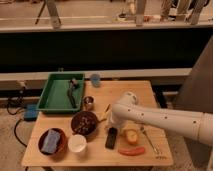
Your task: Place eraser in table surface
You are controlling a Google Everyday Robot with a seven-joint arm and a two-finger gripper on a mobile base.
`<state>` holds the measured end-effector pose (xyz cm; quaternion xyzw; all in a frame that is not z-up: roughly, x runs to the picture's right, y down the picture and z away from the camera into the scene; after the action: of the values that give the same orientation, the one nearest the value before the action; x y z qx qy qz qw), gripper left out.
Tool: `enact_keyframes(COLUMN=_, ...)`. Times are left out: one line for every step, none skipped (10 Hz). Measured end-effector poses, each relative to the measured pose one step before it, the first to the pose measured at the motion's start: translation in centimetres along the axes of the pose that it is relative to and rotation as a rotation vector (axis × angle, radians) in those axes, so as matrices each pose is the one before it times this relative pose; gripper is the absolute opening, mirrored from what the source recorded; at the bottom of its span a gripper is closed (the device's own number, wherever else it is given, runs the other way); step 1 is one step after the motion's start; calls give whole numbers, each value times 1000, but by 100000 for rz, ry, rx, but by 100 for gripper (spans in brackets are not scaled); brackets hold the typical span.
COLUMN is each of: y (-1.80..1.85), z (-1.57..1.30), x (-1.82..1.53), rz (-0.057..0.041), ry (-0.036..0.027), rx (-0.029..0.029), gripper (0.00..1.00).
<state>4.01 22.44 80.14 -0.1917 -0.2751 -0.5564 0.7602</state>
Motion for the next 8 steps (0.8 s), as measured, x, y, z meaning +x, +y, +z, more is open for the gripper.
enact_keyframes(y=-70, z=-1017, x=63, rz=95, ry=164, rx=109, gripper=27)
enact_keyframes(y=-19, z=-332, x=0, rz=-118, ry=-31, rx=17, gripper=17)
enact_keyframes(y=13, z=11, x=48, rz=-260, ry=126, rx=47, gripper=9)
enact_keyframes(y=18, z=257, x=58, rz=-362, ry=-185, rx=135, gripper=5)
enact_keyframes(y=-72, z=-130, x=89, rz=-510, ry=-126, rx=-93, gripper=4)
enact_keyframes(y=-98, z=-611, x=63, rz=-330, ry=-213, rx=-105, gripper=4)
enact_keyframes(y=-171, z=-728, x=26, rz=-286, ry=-242, rx=-57, gripper=4)
enact_keyframes(y=-158, z=-867, x=42, rz=-696, ry=166, rx=-346, gripper=9)
